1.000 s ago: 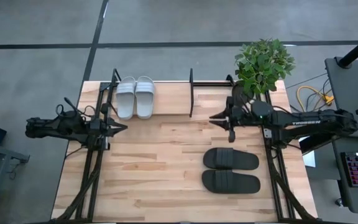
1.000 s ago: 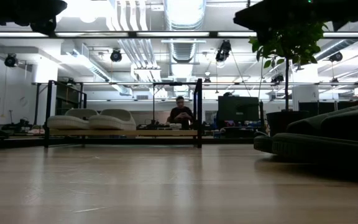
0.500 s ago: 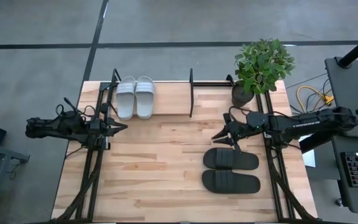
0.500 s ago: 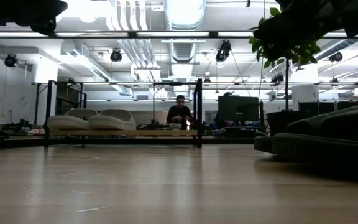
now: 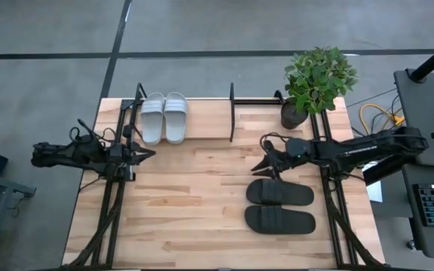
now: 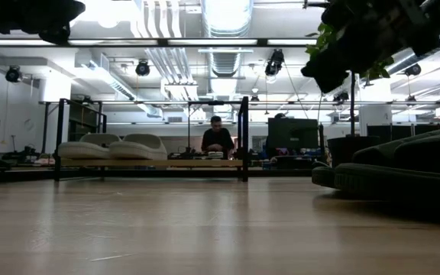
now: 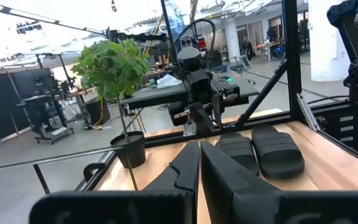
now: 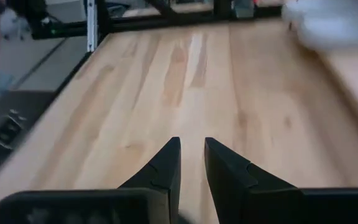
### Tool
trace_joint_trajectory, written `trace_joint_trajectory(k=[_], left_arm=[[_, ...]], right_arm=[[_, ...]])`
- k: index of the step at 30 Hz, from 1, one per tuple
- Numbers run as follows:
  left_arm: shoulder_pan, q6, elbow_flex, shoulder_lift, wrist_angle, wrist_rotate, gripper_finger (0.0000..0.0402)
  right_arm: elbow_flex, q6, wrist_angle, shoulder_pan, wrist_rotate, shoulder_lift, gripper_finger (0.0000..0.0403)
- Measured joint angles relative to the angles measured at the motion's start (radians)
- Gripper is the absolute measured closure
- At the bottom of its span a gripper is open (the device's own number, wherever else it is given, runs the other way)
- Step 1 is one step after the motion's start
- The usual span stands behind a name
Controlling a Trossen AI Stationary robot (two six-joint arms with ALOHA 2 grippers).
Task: Pick and place slides into the shelf
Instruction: Put the top black slides on the shelf
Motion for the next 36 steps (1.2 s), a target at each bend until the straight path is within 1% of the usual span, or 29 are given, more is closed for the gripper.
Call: trace_joint_trajectory(k=[1, 4, 5, 8, 12, 15, 17, 19, 21, 25, 29, 32, 36], left_arm=[[0.000, 0.001, 0.000, 0.000, 0.008, -0.002, 0.0402], [0.000, 0.017, 0.000, -0.002, 0.028, -0.020, 0.0402], [0.000, 0.022, 0.000, -0.002, 0.040, -0.022, 0.0402], [0.000, 0.025, 0.000, -0.005, 0.084, -0.032, 0.0402], [0.000, 0.023, 0.000, -0.008, 0.091, -0.037, 0.0402], [0.000, 0.020, -0.001, -0.004, 0.088, -0.043, 0.0402], [0.000, 0.018, -0.001, -0.001, 0.091, -0.043, 0.0402], [0.000, 0.018, -0.001, -0.001, 0.089, -0.043, 0.0402], [0.000, 0.018, -0.001, -0.001, 0.090, -0.044, 0.0402], [0.000, 0.017, -0.005, -0.001, 0.089, -0.045, 0.0402], [0.000, 0.017, -0.006, -0.002, 0.089, -0.045, 0.0402], [0.000, 0.017, -0.006, -0.001, 0.089, -0.045, 0.0402], [0.000, 0.017, -0.006, 0.000, 0.089, -0.045, 0.0402]], right_arm=[[0.012, 0.047, -0.049, 0.001, -0.020, -0.013, 0.0339], [0.050, 0.164, -0.197, 0.015, -0.140, -0.049, 0.0335], [0.058, 0.204, -0.235, 0.027, -0.159, -0.059, 0.0330], [0.068, 0.317, -0.288, 0.069, -0.166, -0.077, 0.0305], [0.068, 0.476, -0.365, 0.131, -0.176, -0.077, 0.0258], [0.068, 0.631, -0.449, 0.160, -0.168, -0.077, 0.0226], [0.068, 0.789, -0.498, 0.180, -0.102, -0.080, 0.0213], [0.068, 0.892, -0.536, 0.202, -0.011, -0.097, 0.0206], [0.068, 0.967, -0.569, 0.230, 0.070, -0.125, 0.0205], [0.068, 1.115, -0.666, 0.286, 0.188, -0.200, 0.0211], [0.068, 1.202, -0.722, 0.358, 0.340, -0.266, 0.0216], [0.068, 1.273, -0.749, 0.400, 0.398, -0.287, 0.0220], [0.068, 1.397, -0.853, 0.440, 0.405, -0.274, 0.0226]])
